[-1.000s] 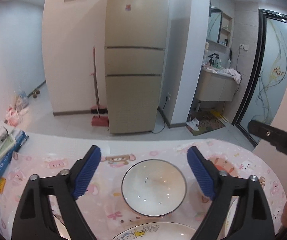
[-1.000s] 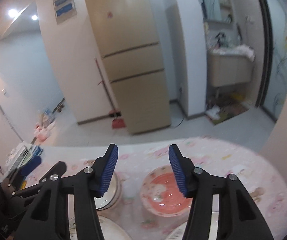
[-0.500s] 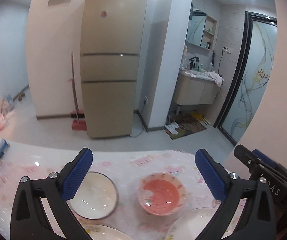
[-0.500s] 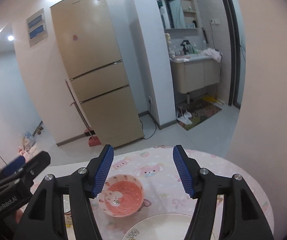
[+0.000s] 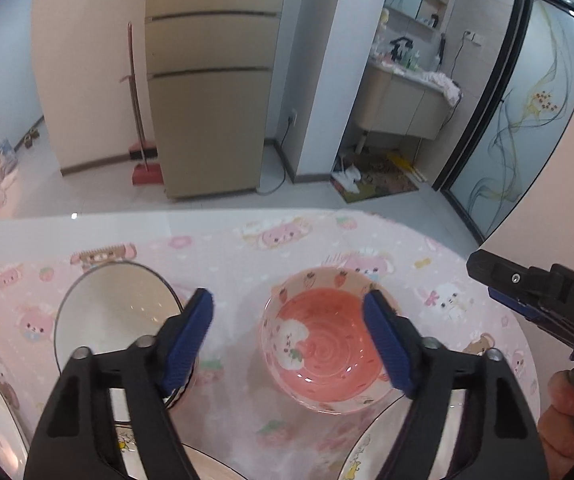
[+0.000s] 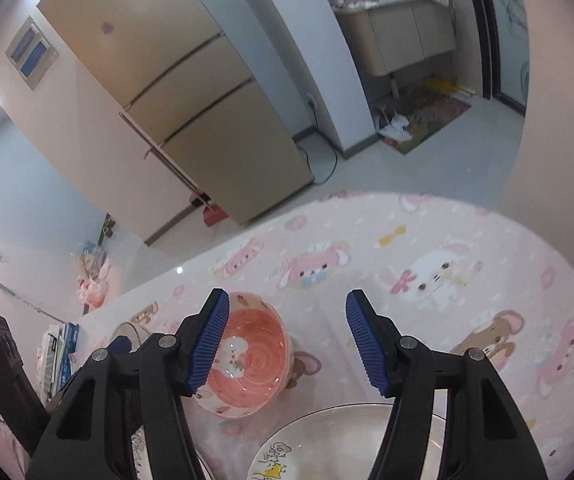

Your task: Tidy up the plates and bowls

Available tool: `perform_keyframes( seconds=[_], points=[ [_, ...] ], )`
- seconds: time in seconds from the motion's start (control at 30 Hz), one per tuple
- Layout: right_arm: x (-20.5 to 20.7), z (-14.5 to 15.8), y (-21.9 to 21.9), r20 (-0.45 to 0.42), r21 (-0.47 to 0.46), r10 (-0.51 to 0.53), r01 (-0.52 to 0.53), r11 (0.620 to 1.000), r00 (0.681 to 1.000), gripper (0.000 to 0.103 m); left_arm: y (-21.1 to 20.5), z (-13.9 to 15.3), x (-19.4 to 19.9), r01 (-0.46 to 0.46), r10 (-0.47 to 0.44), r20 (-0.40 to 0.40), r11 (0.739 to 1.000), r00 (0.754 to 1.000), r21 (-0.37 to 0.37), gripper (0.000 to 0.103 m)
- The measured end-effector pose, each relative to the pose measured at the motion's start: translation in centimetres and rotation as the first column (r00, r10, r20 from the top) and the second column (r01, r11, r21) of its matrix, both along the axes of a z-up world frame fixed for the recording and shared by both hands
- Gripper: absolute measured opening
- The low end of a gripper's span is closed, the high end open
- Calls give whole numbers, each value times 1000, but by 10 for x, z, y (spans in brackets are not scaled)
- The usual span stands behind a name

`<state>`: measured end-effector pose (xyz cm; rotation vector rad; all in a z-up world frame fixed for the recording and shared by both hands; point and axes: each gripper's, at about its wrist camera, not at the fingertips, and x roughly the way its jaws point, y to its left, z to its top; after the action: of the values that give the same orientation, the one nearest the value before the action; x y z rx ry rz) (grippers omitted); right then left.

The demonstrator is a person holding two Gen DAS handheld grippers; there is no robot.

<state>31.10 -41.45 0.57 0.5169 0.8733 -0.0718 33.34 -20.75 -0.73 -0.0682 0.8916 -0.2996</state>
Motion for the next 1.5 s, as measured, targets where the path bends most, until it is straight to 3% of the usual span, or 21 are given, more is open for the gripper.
perform_keyframes(
  seconds=[0.33,0.47,0.63,0.9,1.03,1.1,1.17,1.3,1.4,1.5],
  points=[
    [30,-48,9,-147,-19,40,-44,999,988,51,10,-31,14,-6,1,-125,999,992,-39,38],
    [38,-60,15,-166,13,81,-80,997,983,43,8,-42,19,10,-13,-155,1000,988,-24,28],
    [45,-71,33,-198,-5,128,-131,991,972,31,5,-47,20,29,-31,-164,999,986,-13,23],
    [54,-93,46,-267,-44,136,-153,987,954,10,-16,-52,14,63,-51,-130,994,990,94,22],
    [56,-98,40,-266,-12,120,-128,992,956,7,-21,-61,14,70,-53,-138,990,989,125,20],
    [55,-97,32,-263,-7,101,-106,994,959,7,-22,-63,14,78,-61,-147,991,987,113,10],
    [53,-98,23,-263,4,86,-88,996,961,7,-24,-63,13,97,-83,-157,992,984,85,11],
    [53,-99,19,-257,23,96,-94,995,961,7,-32,-63,11,90,-72,-140,988,988,129,11],
    [54,-101,19,-256,32,84,-79,996,963,7,-32,-73,15,101,-81,-209,991,974,87,12],
    [53,-103,19,-251,49,85,-75,996,964,8,-36,-78,16,108,-87,-199,990,976,96,13]
  ],
)
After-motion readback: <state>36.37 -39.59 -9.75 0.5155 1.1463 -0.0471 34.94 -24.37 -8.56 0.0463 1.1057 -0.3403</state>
